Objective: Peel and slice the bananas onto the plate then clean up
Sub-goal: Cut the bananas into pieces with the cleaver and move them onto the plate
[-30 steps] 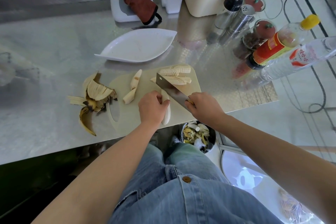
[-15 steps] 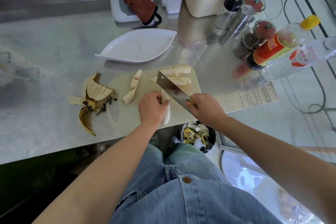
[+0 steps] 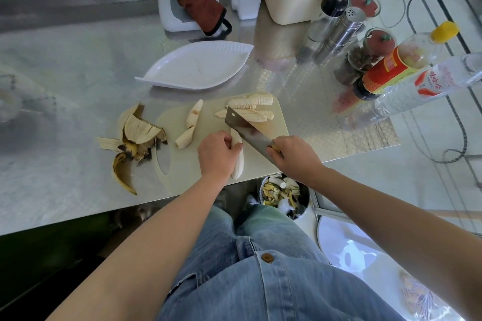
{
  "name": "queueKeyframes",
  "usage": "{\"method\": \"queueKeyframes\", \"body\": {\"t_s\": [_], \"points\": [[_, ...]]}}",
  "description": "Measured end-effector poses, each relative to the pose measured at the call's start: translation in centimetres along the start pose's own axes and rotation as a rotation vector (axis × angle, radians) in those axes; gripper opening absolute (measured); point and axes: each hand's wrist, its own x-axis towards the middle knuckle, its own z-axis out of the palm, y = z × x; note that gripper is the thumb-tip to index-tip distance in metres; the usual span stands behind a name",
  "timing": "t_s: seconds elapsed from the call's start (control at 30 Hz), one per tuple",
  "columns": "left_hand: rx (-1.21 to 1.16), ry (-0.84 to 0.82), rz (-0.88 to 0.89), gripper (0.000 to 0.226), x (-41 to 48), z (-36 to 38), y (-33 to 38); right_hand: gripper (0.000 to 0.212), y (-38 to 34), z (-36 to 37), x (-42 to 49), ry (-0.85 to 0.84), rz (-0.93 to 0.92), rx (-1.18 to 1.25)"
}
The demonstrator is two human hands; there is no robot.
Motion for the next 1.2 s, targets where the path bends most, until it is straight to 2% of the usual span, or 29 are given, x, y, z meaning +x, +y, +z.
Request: {"method": "queueKeyframes", "body": {"t_s": [0.17,0.77,0.97,1.2], "points": [[-0.001,0.002,-0.001,0.018,0.0,0.1,-0.1,0.035,0.3,-0.2,-0.2,0.075,-0.007,0.069],[0.025,0.003,0.011,0.016,0.0,-0.1,0.2,0.030,-0.3,0.0,0.2,-0.033,0.011,-0.021],[0.028,0.005,0.010,0.017,0.0,-0.1,0.1,0.032,0.0,-0.5,0.0,0.032,-0.027,0.037],[0.035,0.001,0.015,0.018,0.0,-0.1,0.1,0.034,-0.3,-1.0,0.0,-0.001,-0.034,0.012]]}}
